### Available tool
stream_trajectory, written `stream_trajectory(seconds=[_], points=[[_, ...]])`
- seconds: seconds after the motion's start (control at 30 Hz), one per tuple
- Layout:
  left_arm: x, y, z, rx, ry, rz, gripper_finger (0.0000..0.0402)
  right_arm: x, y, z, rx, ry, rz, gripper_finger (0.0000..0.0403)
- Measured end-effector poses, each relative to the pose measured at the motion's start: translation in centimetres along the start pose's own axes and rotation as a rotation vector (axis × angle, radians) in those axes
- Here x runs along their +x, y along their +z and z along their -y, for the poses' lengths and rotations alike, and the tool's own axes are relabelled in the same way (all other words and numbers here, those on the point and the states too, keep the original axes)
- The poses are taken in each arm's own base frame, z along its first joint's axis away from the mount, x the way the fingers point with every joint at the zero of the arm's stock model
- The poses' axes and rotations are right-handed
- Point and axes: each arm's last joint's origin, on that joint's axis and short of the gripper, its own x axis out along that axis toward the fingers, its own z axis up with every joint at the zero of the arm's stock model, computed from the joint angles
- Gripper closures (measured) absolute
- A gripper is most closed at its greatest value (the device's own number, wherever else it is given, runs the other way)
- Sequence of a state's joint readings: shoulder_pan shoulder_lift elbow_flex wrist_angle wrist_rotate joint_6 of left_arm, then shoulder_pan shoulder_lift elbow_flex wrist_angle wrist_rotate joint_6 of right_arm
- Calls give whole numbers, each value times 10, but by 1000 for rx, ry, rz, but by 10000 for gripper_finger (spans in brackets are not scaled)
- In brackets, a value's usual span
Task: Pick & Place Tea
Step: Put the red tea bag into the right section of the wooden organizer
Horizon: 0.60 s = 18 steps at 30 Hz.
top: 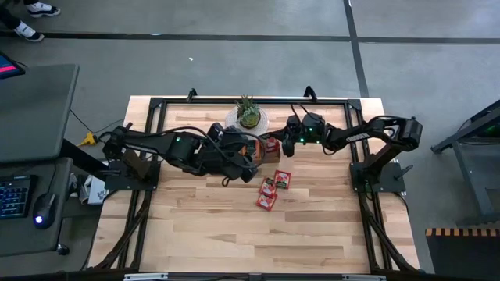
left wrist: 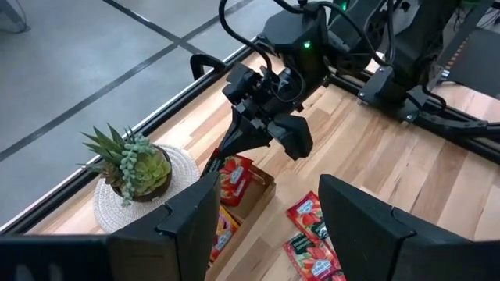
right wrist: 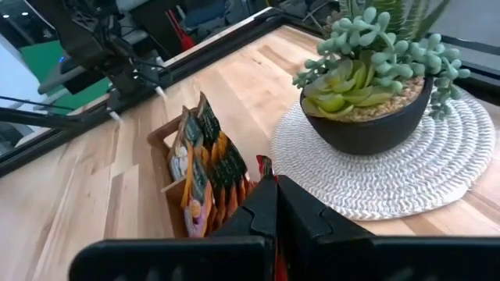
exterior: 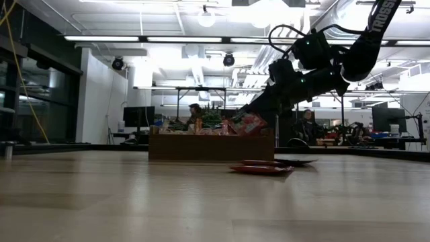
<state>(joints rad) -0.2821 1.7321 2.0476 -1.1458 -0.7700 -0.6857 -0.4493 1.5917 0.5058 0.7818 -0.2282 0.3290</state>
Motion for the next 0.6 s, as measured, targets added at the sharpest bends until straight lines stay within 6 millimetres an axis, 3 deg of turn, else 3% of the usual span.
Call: stream_trajectory(seconds=[0.43,0.6], points=[[0,0,0,0,7,5,189,0,0,1,-19,3,-2,403],[0,0,0,0,7,6,189,6,-9,4,-5,2,-23,403]])
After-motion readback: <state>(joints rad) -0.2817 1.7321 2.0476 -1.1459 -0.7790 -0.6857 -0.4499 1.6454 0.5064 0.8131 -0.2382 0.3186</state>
